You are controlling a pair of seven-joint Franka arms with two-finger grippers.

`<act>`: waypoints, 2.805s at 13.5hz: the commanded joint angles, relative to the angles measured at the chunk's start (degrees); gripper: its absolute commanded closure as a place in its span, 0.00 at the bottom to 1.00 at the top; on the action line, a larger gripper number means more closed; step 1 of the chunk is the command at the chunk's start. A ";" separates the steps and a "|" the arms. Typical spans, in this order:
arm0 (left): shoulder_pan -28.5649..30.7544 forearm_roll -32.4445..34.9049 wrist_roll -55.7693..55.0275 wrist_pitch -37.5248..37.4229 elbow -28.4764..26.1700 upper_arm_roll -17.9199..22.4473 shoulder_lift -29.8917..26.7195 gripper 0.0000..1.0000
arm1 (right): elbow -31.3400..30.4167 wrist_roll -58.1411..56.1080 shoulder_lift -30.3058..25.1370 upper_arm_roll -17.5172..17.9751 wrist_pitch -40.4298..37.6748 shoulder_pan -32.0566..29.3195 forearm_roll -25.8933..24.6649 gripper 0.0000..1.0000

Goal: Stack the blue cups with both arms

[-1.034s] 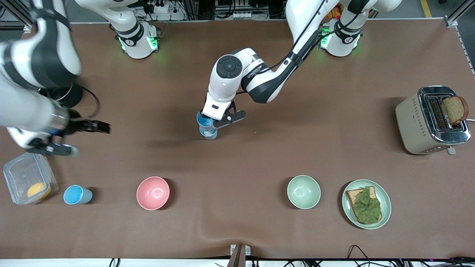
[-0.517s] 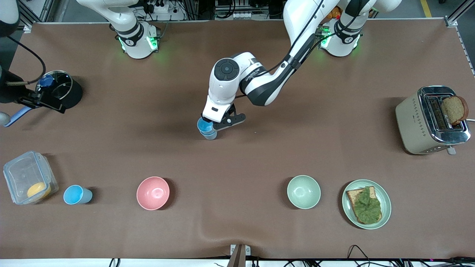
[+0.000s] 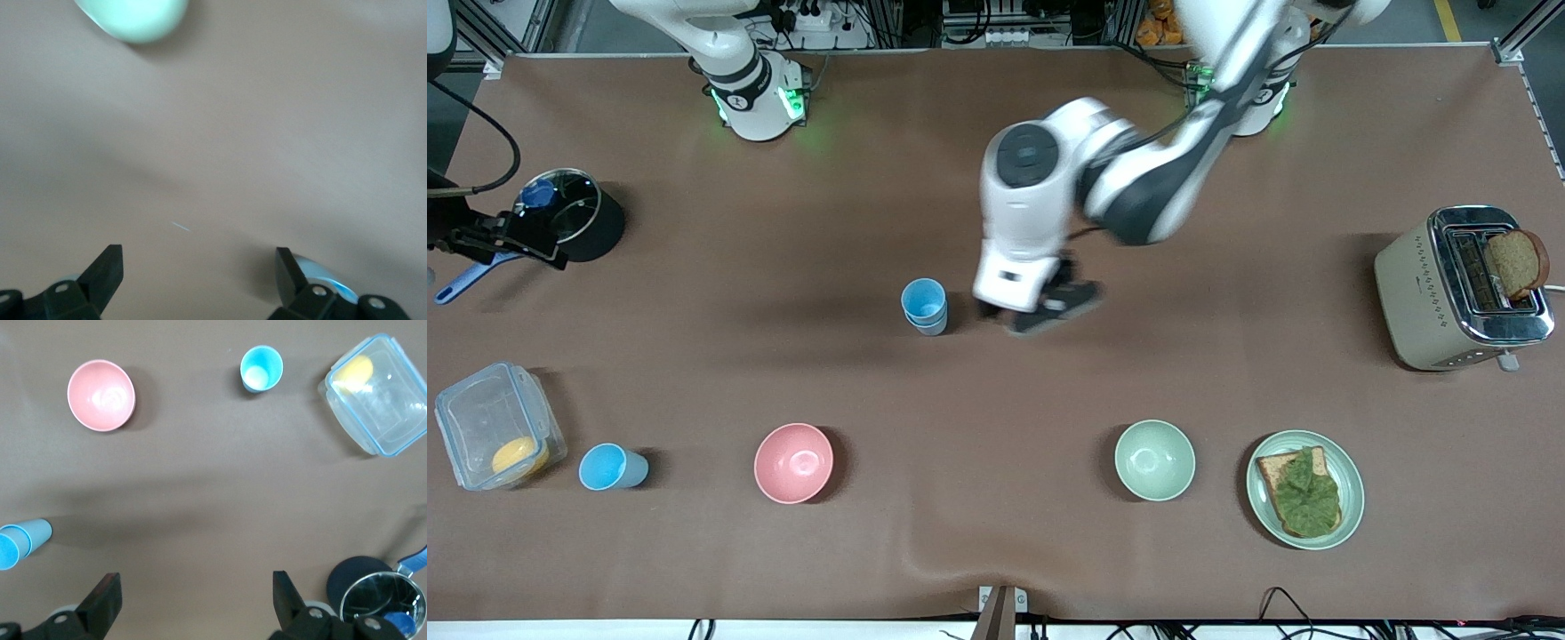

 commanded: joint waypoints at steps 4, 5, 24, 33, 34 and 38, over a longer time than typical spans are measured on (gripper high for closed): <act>17.95 2.22 36.69 -11.76 -5.17 -1.33 -15.68 0.00 | -1.27 -0.72 -0.93 0.42 1.23 0.30 -0.78 0.00; 21.19 1.18 39.17 -11.76 -5.26 -1.50 -17.27 0.00 | -1.18 -0.72 -0.84 0.50 1.14 0.38 -0.78 0.00; 32.21 -9.55 55.18 -10.97 -14.66 -0.80 -29.50 0.00 | -1.18 -0.19 -0.84 0.94 0.70 0.47 -0.69 0.00; 32.29 -13.33 55.45 -13.52 -18.81 0.96 -32.40 0.00 | -1.18 -0.19 -0.84 0.86 0.52 0.47 -0.69 0.00; 32.30 -13.33 55.45 -13.78 -17.75 0.96 -31.97 0.00 | -1.18 -0.19 -0.84 0.85 0.52 0.47 -0.69 0.00; 32.29 -13.16 55.28 -16.06 -15.37 0.87 -31.43 0.00 | -1.27 -0.19 -0.84 0.85 0.43 0.47 -0.69 0.00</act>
